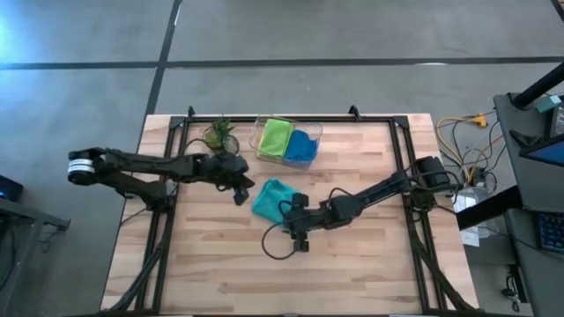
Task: Fold microfiber towels
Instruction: Fold the blue towel, then put the blue towel into the bin
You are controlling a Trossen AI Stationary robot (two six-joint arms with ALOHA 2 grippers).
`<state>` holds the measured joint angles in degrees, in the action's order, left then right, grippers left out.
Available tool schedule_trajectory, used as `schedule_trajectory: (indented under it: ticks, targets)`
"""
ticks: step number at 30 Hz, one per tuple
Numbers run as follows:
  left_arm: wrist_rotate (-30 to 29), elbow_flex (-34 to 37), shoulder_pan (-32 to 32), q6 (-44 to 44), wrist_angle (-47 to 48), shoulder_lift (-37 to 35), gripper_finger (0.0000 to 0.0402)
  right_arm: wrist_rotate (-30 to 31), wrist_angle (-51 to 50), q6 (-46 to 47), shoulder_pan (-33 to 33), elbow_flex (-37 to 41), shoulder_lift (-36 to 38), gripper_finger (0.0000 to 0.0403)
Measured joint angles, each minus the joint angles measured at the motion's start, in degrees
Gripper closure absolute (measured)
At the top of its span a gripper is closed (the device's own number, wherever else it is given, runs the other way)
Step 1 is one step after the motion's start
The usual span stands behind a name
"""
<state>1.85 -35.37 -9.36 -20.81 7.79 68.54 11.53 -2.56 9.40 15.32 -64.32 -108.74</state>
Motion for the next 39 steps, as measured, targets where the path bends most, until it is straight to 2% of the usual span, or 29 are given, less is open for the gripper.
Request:
schedule_trajectory:
  ticks: [5,8,12,15,19,21,23,27,29,35,39]
  targets:
    - [0.06,4.17,0.50,-3.15,-0.30,-3.25,0.0402,0.50,0.10,-5.12,-0.09,-1.19,-2.67,0.0195]
    - [0.06,5.62,0.82,-4.49,-1.24,-4.38,0.0402,0.49,-0.22,-5.43,-0.60,-2.56,-5.51,0.0192]
    - [0.16,6.89,1.26,-6.04,-2.78,-4.99,0.0402,0.20,-5.36,-5.68,-1.10,-6.06,-9.05,0.0204]
    - [0.27,6.77,1.62,-6.82,-3.59,-4.95,0.0402,0.79,-11.65,-5.56,-1.08,-9.87,-10.85,0.0234]
    - [1.29,6.75,2.11,-7.35,-6.88,-4.79,0.0402,1.15,-17.19,-6.35,-0.76,-13.55,-12.07,0.0317]
    - [3.02,6.76,2.74,-7.35,-10.60,-4.53,0.0402,1.46,-18.69,-6.41,-0.55,-14.32,-12.07,0.0366]
    - [6.21,6.65,3.27,-7.48,-13.32,-3.58,0.0402,1.72,-19.30,-6.48,-0.27,-14.77,-12.00,0.0383]
    - [12.18,6.76,4.81,-10.48,-17.87,2.69,0.0402,2.14,-22.29,-6.48,1.08,-15.68,-11.92,0.0391]
    - [14.14,6.77,6.43,-11.81,-23.08,7.53,0.0402,2.14,-24.01,-6.48,2.11,-15.90,-11.83,0.0392]
    - [15.49,3.61,11.40,-15.00,-39.32,24.35,0.0402,2.00,-24.68,-5.55,6.00,-15.84,-11.56,0.0393]
    - [15.51,-0.35,13.15,-17.59,-43.85,32.92,0.0402,1.57,-26.81,-1.87,7.62,-15.84,-10.81,0.0393]
